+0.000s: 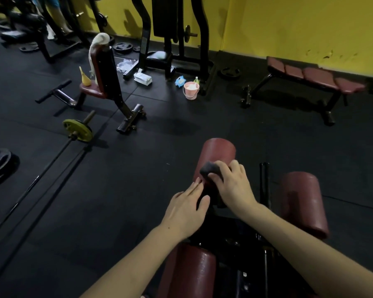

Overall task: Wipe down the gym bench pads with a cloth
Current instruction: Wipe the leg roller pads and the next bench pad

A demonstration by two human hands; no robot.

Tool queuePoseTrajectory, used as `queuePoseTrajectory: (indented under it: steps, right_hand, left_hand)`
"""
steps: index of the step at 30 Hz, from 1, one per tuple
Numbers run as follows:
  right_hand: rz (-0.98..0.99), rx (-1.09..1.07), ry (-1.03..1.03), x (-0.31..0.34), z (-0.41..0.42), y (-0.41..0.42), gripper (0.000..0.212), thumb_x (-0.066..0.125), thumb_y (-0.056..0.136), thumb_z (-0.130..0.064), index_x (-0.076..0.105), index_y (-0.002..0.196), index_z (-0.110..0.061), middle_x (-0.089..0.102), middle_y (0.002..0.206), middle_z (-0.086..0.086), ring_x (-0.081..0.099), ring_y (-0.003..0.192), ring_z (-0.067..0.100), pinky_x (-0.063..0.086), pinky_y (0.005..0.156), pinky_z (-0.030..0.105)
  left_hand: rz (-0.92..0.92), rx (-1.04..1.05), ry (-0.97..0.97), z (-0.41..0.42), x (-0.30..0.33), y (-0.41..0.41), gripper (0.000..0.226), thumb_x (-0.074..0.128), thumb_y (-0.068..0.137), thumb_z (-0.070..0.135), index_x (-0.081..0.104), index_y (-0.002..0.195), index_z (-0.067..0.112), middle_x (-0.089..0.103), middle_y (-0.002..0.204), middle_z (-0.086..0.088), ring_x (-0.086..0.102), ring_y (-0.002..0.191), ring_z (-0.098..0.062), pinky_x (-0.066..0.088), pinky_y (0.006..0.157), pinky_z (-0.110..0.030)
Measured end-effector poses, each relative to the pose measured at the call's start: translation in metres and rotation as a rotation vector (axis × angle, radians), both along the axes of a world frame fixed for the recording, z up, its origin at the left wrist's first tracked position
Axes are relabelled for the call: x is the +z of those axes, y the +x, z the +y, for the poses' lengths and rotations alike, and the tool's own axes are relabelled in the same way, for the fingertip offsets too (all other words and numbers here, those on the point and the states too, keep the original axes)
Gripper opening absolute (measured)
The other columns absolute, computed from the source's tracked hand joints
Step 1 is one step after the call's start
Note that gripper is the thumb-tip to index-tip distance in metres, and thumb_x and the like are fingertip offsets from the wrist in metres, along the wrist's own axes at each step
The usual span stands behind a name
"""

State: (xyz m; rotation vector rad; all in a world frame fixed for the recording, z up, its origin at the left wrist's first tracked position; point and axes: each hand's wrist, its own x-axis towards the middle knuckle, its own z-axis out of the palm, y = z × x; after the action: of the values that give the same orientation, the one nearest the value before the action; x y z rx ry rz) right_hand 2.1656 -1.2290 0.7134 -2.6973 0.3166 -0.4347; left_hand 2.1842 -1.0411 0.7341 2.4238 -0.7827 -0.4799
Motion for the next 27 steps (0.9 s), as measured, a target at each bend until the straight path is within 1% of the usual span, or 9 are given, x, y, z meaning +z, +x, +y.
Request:
queuePoseTrajectory:
  steps: [4,8,10,12,15,18,21,24,27]
  right_hand:
    - [-0.016,-0.001,-0.105,0.000,-0.035,0.039,0.046,0.050,0.100,-0.048,0.060,0.132,-0.016,0.053,0.109,0.016,0.053,0.100,0.038,0.051,0.080,0.049]
    - [0.060,-0.169,0.027,0.008,-0.067,0.098,0.048,0.046,0.105,-0.048,0.053,0.142,-0.019,0.050,0.125,0.020,0.047,0.119,0.041,0.045,0.100,0.053]
    - [0.052,-0.147,-0.026,0.012,-0.059,0.111,0.047,0.048,0.105,-0.047,0.054,0.142,-0.019,0.050,0.126,0.019,0.047,0.119,0.040,0.045,0.101,0.052]
    - [0.065,-0.072,-0.083,0.021,-0.044,0.107,0.045,0.050,0.104,-0.048,0.058,0.139,-0.020,0.051,0.122,0.017,0.048,0.115,0.039,0.046,0.097,0.053]
    - [0.078,0.065,-0.114,0.023,-0.019,0.067,0.045,0.050,0.101,-0.051,0.064,0.129,-0.019,0.053,0.111,0.015,0.050,0.106,0.037,0.050,0.087,0.053]
    - [-0.054,0.214,-0.131,0.012,0.007,0.009,0.038,0.053,0.099,-0.048,0.065,0.119,-0.018,0.045,0.094,0.006,0.048,0.088,0.030,0.050,0.072,0.046]
    - [-0.079,0.271,-0.154,0.008,-0.002,0.009,0.033,0.058,0.099,-0.044,0.065,0.117,-0.017,0.044,0.092,0.004,0.048,0.086,0.028,0.049,0.070,0.043]
    - [-0.080,0.162,-0.175,0.009,-0.031,0.061,0.044,0.051,0.100,-0.050,0.068,0.119,-0.014,0.052,0.097,0.013,0.053,0.092,0.036,0.052,0.076,0.049]
    - [0.043,-0.014,-0.097,0.022,-0.053,0.109,0.047,0.051,0.102,-0.051,0.065,0.131,-0.016,0.055,0.114,0.016,0.052,0.110,0.037,0.050,0.092,0.051]
  left_hand:
    - [0.006,0.015,0.033,-0.002,-0.004,0.001,0.056,0.028,0.110,0.043,0.024,0.163,0.024,0.017,0.170,0.009,0.024,0.153,-0.007,0.018,0.126,-0.030]
    - [0.041,0.080,0.083,0.001,-0.003,0.008,0.055,0.027,0.110,0.043,0.028,0.162,0.025,0.024,0.168,0.009,0.034,0.150,-0.013,0.022,0.124,-0.031]
    - [0.115,0.104,0.104,0.005,-0.004,0.015,0.056,0.026,0.110,0.044,0.028,0.162,0.022,0.026,0.168,0.006,0.031,0.151,-0.013,0.022,0.124,-0.028]
    - [0.177,0.108,0.070,0.008,-0.004,0.018,0.057,0.026,0.110,0.043,0.027,0.162,0.020,0.026,0.168,0.005,0.023,0.154,-0.009,0.017,0.123,-0.024]
    - [0.163,0.105,-0.045,0.008,0.000,0.012,0.054,0.030,0.110,0.038,0.029,0.161,0.022,0.025,0.168,0.009,0.019,0.153,-0.003,0.014,0.124,-0.021]
    - [0.187,0.126,-0.108,0.006,-0.002,0.003,0.052,0.032,0.109,0.036,0.034,0.160,0.023,0.031,0.166,0.007,0.028,0.151,-0.008,0.022,0.124,-0.027]
    - [0.213,0.149,-0.149,0.003,-0.007,-0.003,0.051,0.031,0.109,0.036,0.031,0.160,0.029,0.026,0.167,0.013,0.026,0.152,-0.006,0.022,0.125,-0.029]
    - [0.212,0.143,-0.157,0.004,-0.008,-0.006,0.051,0.029,0.111,0.033,0.027,0.161,0.031,0.016,0.167,0.022,0.017,0.152,0.002,0.013,0.127,-0.026]
    - [0.217,0.145,-0.142,0.003,-0.008,-0.006,0.050,0.027,0.111,0.034,0.027,0.161,0.032,0.015,0.167,0.023,0.014,0.152,0.002,0.011,0.128,-0.029]
